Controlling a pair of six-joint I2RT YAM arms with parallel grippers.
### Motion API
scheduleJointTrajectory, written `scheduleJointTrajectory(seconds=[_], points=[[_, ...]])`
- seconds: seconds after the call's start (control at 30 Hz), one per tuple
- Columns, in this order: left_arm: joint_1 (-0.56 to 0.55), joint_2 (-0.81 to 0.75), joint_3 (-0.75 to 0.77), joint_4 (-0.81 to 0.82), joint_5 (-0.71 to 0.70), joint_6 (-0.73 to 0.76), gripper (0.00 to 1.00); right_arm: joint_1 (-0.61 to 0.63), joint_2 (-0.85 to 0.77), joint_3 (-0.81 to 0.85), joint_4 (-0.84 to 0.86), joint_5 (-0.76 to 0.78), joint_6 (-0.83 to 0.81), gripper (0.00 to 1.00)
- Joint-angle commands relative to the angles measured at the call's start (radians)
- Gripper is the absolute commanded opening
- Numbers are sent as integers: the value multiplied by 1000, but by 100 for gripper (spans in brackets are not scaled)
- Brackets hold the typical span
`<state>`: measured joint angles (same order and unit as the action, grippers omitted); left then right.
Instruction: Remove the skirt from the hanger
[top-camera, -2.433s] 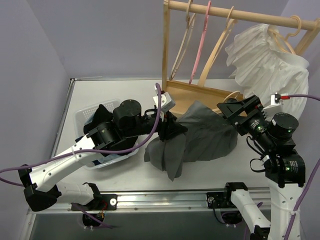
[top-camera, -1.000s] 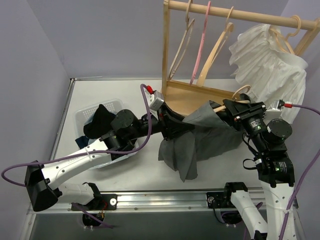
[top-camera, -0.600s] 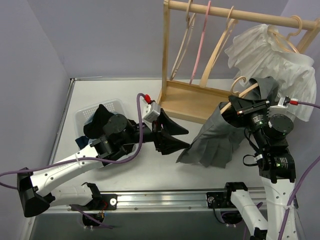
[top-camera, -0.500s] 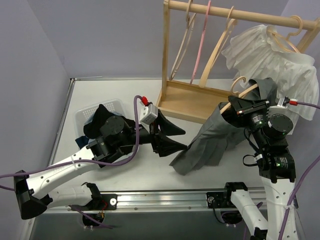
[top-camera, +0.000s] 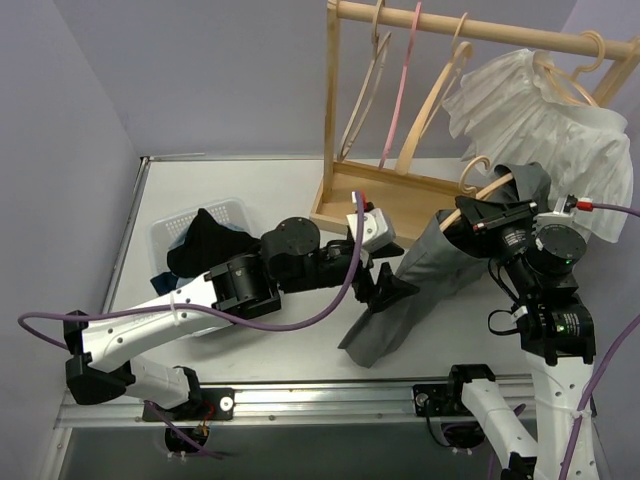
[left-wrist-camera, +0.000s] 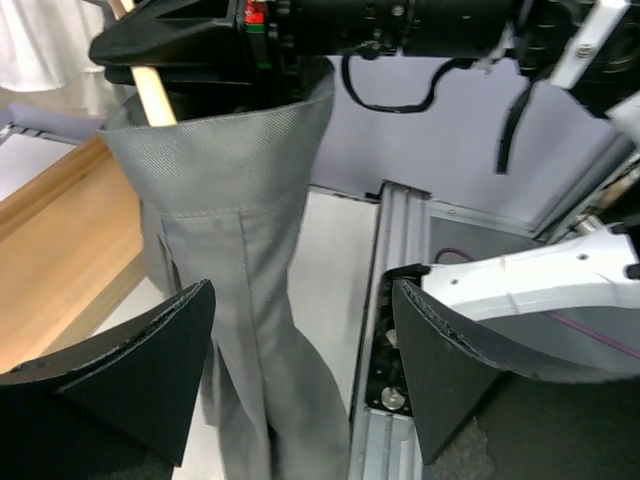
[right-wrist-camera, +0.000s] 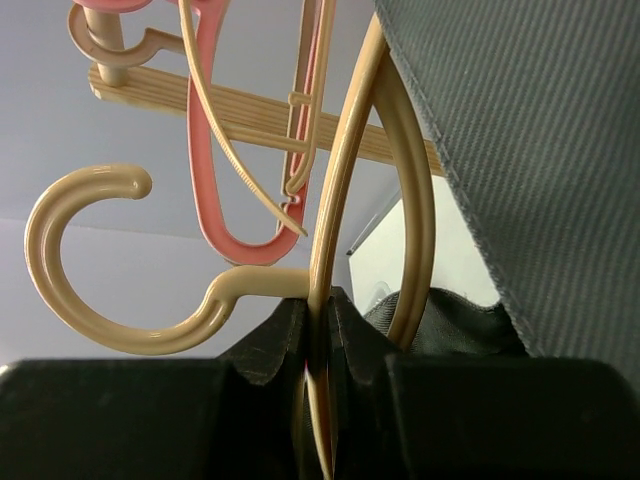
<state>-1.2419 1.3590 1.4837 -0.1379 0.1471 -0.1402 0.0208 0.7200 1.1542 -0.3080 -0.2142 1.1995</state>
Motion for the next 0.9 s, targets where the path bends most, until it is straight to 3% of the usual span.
scheduleJointTrajectory(seconds=[0.0,0.07,0.3,0.57,0.8,0.87], points=[[-13,55,121,-81,-76,65,81,-1,-10,47,75,1,-15,0],[-30,97,150,-100,-107,79,88,-1,-8,58,76,-4,-14,0],[-48,213,283,-130,-214,119,88,-1,2,79,64,-8,-15,0],[-53,265,337,-108,-291,111,88,-1,-7,62,60,-8,-26,0],[-51,284,366,-59,-331,94,78,-1,-7,62,35,-7,-47,0],[-53,291,381,-48,-339,94,68,-1,-10,55,38,-8,-43,0]])
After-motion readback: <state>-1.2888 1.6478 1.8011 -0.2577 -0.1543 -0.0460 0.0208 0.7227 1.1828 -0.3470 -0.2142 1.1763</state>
